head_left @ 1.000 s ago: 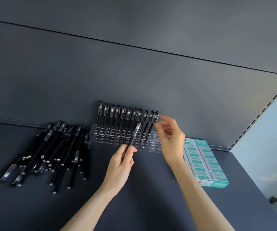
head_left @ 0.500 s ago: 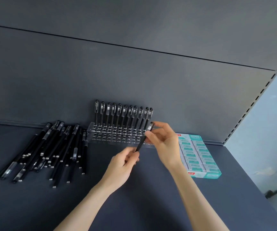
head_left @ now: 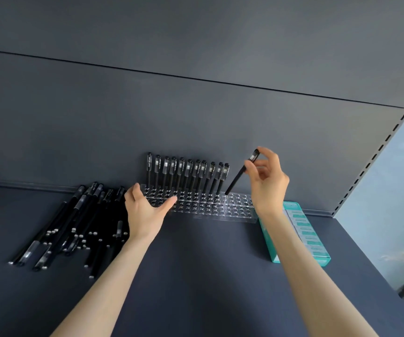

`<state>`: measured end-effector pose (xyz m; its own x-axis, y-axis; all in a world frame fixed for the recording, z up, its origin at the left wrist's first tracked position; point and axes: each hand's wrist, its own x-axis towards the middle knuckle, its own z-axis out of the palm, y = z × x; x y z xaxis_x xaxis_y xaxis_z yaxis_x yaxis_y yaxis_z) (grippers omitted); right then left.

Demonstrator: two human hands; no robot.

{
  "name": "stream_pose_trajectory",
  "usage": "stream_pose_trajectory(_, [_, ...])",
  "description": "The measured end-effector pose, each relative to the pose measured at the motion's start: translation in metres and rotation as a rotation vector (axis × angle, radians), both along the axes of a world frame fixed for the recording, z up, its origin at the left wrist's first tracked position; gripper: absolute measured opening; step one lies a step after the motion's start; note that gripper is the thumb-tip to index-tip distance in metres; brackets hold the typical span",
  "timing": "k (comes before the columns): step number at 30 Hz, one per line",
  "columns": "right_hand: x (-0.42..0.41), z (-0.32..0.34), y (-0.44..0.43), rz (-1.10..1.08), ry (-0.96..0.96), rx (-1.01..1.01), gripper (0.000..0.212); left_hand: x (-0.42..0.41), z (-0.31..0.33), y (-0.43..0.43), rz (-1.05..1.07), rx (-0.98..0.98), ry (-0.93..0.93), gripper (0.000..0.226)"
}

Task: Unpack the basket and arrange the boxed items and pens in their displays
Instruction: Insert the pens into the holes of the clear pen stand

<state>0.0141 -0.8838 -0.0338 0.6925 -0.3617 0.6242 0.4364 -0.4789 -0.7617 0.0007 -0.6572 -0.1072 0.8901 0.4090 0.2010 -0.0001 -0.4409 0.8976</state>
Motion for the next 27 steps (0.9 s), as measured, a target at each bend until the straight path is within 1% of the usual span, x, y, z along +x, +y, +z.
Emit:
stream_pose_trajectory(3, [0.008,-0.004,0.002,-0.005,0.026,-0.088,0.027,0.004,-0.004,0.001,0.013,0.043,0.000,0.097])
stream_pose_trajectory(10, [0.016,-0.013,0.004,0.018,0.137,-0.196,0.029,0.007,-0.007,0.003,0.040,0.057,-0.017,0.093])
stream_pose_trajectory(15, [0.013,-0.024,0.004,0.012,0.231,-0.374,0.031,0.005,-0.008,0.003,0.039,0.050,-0.017,0.092])
stream_pose_trajectory(19, [0.014,-0.027,0.004,-0.012,0.258,-0.397,0.031,0.004,-0.007,0.002,0.035,0.033,-0.019,0.093])
stream_pose_trajectory(23, [0.013,-0.026,0.003,-0.047,0.268,-0.424,0.031,0.004,-0.006,0.003,0.035,0.055,0.001,0.093])
stream_pose_trajectory(27, [0.005,-0.026,0.002,-0.036,0.257,-0.435,0.033,0.001,-0.001,0.002,0.038,0.084,0.037,0.092])
